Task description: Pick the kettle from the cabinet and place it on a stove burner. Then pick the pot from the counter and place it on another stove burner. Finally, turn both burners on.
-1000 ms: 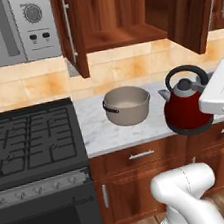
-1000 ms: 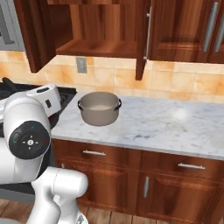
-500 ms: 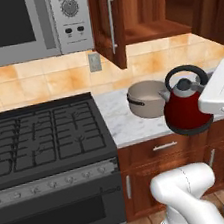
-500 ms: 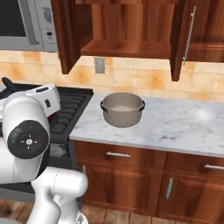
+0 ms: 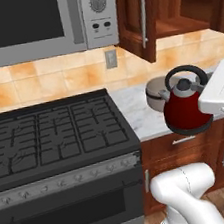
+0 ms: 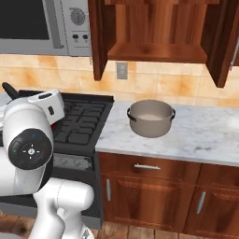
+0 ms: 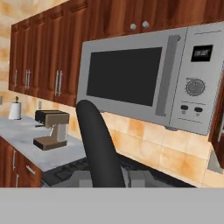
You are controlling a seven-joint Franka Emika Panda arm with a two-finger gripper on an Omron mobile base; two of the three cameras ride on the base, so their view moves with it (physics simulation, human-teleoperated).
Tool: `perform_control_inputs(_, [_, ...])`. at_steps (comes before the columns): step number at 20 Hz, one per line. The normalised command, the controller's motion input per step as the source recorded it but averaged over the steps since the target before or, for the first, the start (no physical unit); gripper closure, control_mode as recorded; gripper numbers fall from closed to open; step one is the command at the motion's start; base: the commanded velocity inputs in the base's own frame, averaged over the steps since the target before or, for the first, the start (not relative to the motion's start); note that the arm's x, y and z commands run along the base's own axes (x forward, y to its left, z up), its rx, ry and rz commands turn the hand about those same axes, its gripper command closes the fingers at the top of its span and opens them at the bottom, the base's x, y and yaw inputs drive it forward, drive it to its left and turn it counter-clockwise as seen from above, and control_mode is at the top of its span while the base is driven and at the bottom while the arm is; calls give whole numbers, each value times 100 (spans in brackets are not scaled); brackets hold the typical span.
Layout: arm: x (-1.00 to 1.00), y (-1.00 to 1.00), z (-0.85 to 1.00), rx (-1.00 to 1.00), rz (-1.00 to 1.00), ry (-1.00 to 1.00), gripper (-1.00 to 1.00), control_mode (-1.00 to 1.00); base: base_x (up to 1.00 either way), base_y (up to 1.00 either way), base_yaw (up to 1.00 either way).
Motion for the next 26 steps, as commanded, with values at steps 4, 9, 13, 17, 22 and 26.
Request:
perform_control_inputs(4, [0, 0, 0, 0, 0, 0, 100, 100, 0, 53, -8])
perform_control_inputs(9, [0, 0, 0, 0, 0, 0, 100, 100, 1, 48, -12])
perform_control_inputs(13, [0, 0, 0, 0, 0, 0, 100, 100, 5, 50, -17])
perform_control_inputs(17, [0, 0, 0, 0, 0, 0, 100, 100, 21, 43, -21])
perform_control_inputs(22, [0, 0, 0, 0, 0, 0, 100, 100, 33, 44, -25])
perform_control_inputs(26, [0, 0, 0, 0, 0, 0, 100, 100, 35, 46, -25])
